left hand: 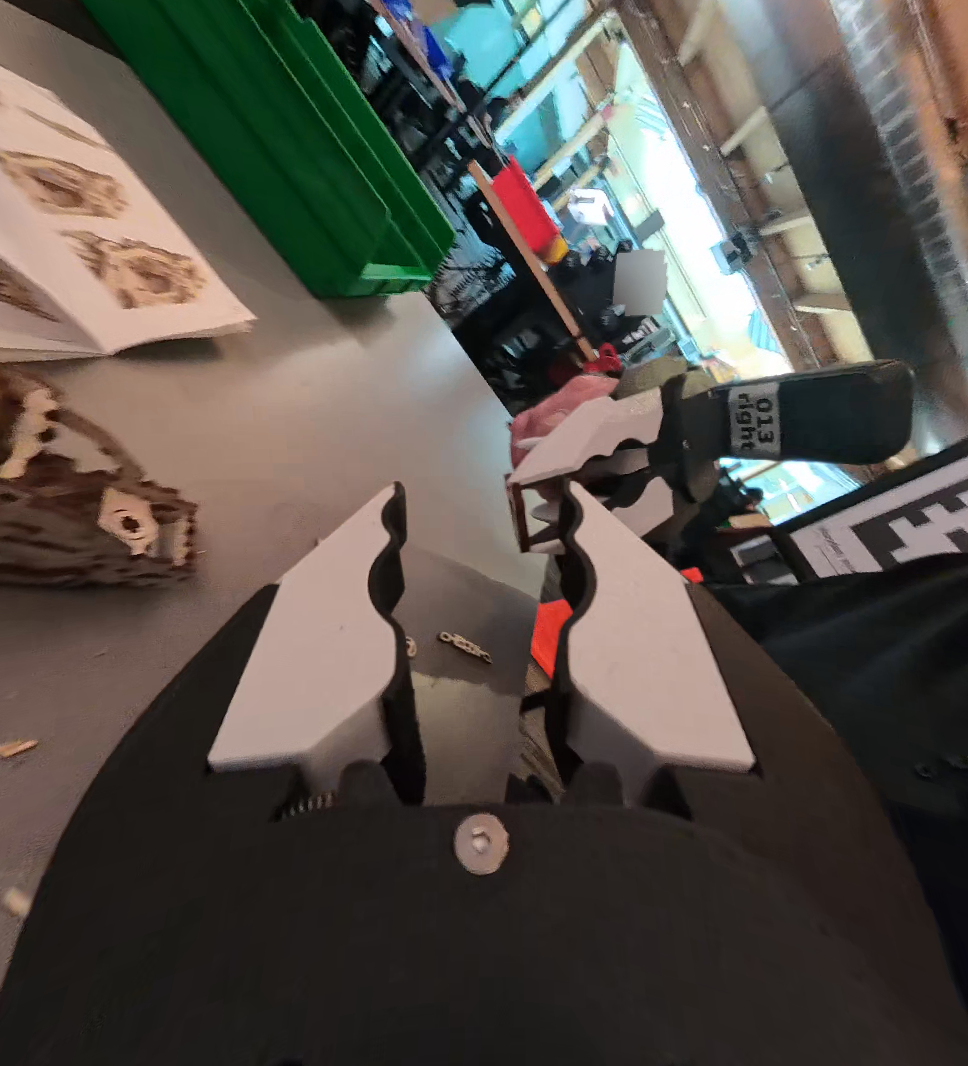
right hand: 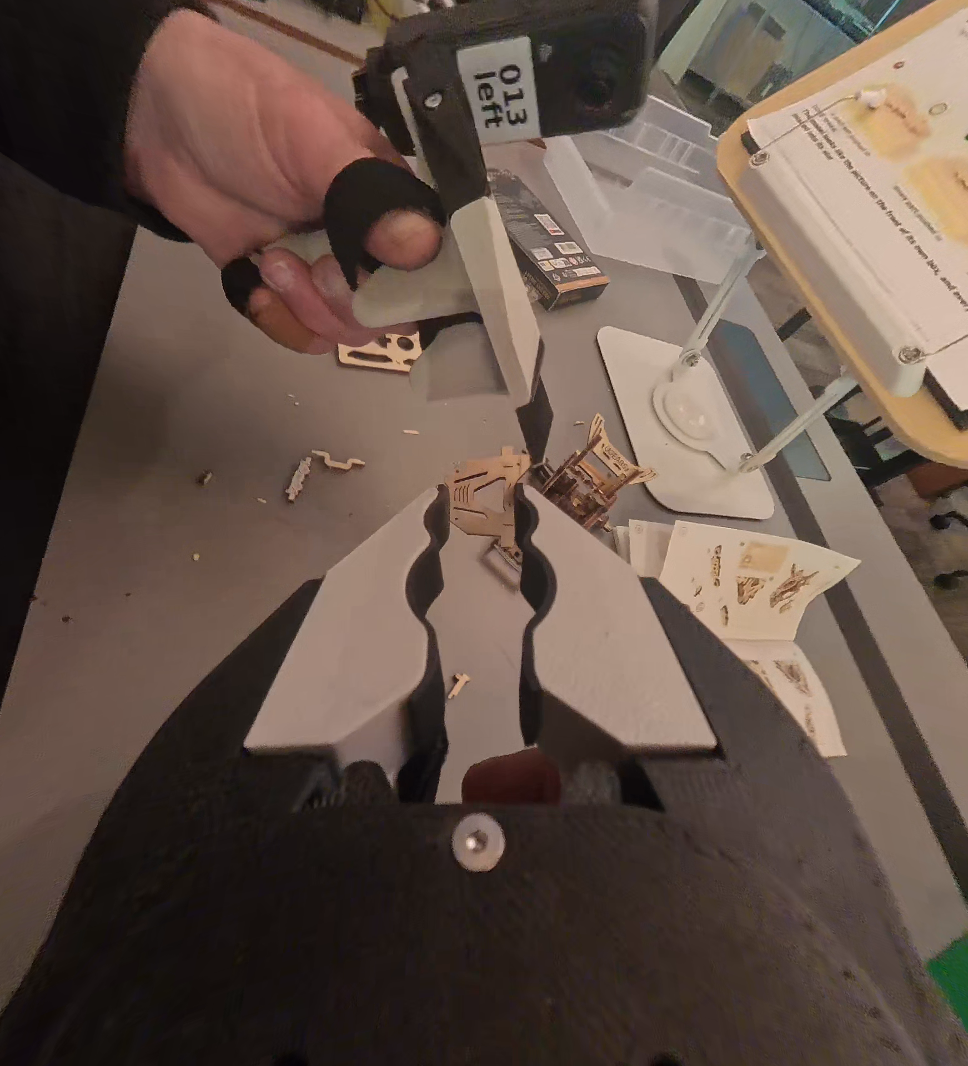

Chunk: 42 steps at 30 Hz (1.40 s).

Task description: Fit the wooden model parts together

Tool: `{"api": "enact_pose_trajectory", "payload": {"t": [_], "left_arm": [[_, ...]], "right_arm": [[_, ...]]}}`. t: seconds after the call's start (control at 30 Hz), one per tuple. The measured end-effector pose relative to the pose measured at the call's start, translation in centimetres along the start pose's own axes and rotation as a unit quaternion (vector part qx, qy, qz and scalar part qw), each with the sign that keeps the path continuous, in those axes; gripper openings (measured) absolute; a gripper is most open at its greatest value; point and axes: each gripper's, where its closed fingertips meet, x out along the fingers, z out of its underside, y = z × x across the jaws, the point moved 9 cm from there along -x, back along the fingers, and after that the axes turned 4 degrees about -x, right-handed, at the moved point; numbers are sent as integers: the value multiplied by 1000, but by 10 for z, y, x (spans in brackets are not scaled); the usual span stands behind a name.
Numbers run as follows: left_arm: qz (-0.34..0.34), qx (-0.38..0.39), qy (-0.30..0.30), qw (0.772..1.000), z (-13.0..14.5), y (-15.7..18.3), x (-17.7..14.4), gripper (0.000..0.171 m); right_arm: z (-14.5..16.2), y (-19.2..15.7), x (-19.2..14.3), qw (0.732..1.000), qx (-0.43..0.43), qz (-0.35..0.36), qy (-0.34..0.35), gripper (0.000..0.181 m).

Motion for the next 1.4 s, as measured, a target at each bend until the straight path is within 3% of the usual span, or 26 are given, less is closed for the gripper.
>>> {"api": "enact_pose_trajectory", "payload": {"t": [0.13,0.23,0.33,0.43,0.57,0.67,0.8,0.97,1.1,1.23,1.3,1.4], "left_arm": [[52,-21,-26,998,5,5,10,42],[70,-19,-42,997,11,9,15,12],[45,-7,-29,999,12,9,13,0],[24,-24,45,998,11,4,2,0],[16,-41,131,990,17,2,-1,0],[21,-42,141,989,23,3,5,0],[10,-40,160,986,27,1,8,0],[17,-61,162,985,30,-12,6,1],[-20,-41,175,984,22,-24,-10,15],[-113,25,170,979,1,-39,-34,36],[-162,47,143,975,-11,-52,-42,53],[-198,71,117,971,-24,-71,-44,64]], "right_arm": [[-4,-2,-1,1000,-25,-5,3,20],[-8,-6,1,998,-55,-8,-5,20],[-9,-5,2,999,-52,1,-7,21],[-9,3,1,998,24,49,-39,43],[-14,-3,8,976,197,75,-54,45],[-13,-13,23,967,225,93,-69,46],[-9,-13,29,961,229,138,-78,23],[0,-10,37,962,239,107,-80,21],[14,1,43,959,261,79,-83,21],[36,13,60,960,250,54,-115,21],[45,18,70,961,243,35,-127,21],[57,23,85,959,237,8,-152,21]]}}
